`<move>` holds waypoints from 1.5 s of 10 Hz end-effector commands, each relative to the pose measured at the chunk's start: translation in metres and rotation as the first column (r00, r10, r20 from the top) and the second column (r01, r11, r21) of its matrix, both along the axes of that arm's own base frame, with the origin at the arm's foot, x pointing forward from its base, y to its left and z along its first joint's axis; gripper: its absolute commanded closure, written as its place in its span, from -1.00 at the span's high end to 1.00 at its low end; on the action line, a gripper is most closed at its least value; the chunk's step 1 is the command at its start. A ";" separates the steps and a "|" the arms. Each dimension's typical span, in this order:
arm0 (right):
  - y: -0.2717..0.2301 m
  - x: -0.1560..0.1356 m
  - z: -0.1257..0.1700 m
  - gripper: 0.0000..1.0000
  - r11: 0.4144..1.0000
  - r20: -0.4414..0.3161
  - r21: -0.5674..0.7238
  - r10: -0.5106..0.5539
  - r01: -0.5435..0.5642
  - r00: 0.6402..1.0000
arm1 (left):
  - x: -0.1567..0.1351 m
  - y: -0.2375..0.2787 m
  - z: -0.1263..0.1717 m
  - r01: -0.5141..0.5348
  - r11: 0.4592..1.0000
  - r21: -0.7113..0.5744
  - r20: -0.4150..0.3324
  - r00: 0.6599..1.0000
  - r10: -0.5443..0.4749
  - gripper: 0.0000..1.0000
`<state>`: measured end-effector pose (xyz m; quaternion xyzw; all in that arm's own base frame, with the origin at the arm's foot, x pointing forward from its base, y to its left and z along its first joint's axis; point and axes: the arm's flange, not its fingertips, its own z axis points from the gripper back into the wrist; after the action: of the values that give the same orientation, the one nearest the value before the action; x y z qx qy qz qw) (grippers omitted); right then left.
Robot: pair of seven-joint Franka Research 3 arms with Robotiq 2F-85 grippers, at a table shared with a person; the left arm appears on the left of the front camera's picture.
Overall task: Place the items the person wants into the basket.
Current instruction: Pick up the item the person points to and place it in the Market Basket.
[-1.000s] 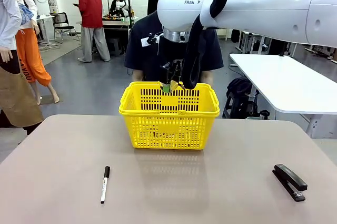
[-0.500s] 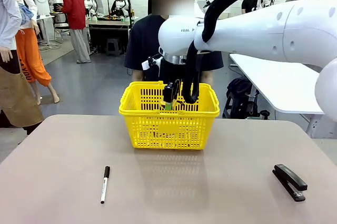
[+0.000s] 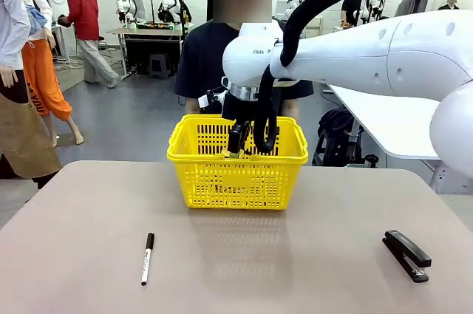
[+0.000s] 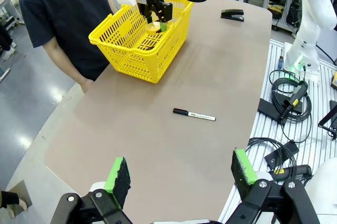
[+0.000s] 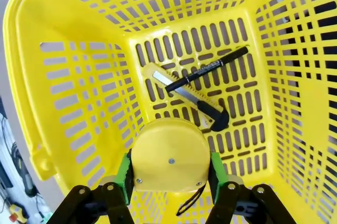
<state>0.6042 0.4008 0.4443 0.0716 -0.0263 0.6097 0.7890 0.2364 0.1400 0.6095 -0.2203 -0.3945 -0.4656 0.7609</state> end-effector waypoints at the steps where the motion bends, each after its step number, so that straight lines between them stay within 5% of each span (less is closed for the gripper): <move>1: 0.002 0.007 0.007 0.75 0.999 -0.004 0.032 0.023 -0.023 1.000 | 0.000 0.001 0.000 0.020 1.000 -0.009 0.020 1.000 -0.020 1.00; 3: 0.002 0.007 0.008 1.00 0.999 -0.001 0.026 0.024 -0.024 1.000 | 0.000 0.001 0.000 0.020 1.000 -0.009 0.020 1.000 -0.020 1.00; 8: 0.001 0.007 0.010 1.00 0.999 0.006 0.025 0.024 -0.024 1.000 | 0.000 0.001 0.000 0.020 1.000 -0.009 0.020 1.000 -0.020 1.00; 10: -0.020 -0.003 0.050 1.00 0.998 0.069 0.046 -0.044 0.041 0.997 | 0.000 0.001 0.000 0.020 1.000 -0.009 0.020 1.000 -0.020 1.00; 13: -0.106 -0.069 0.136 1.00 0.956 0.223 0.046 -0.293 0.290 0.930 | 0.000 0.001 0.000 0.020 1.000 -0.009 0.020 1.000 -0.020 1.00; 15: -0.172 -0.128 0.161 1.00 0.909 0.213 0.076 -0.417 0.411 0.883 | 0.000 0.001 0.000 0.020 1.000 -0.009 0.020 1.000 -0.020 1.00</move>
<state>0.5283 0.2630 0.6309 0.0019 -0.1339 0.4608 0.8773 0.2364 0.1404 0.6098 -0.2198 -0.3947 -0.4655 0.7611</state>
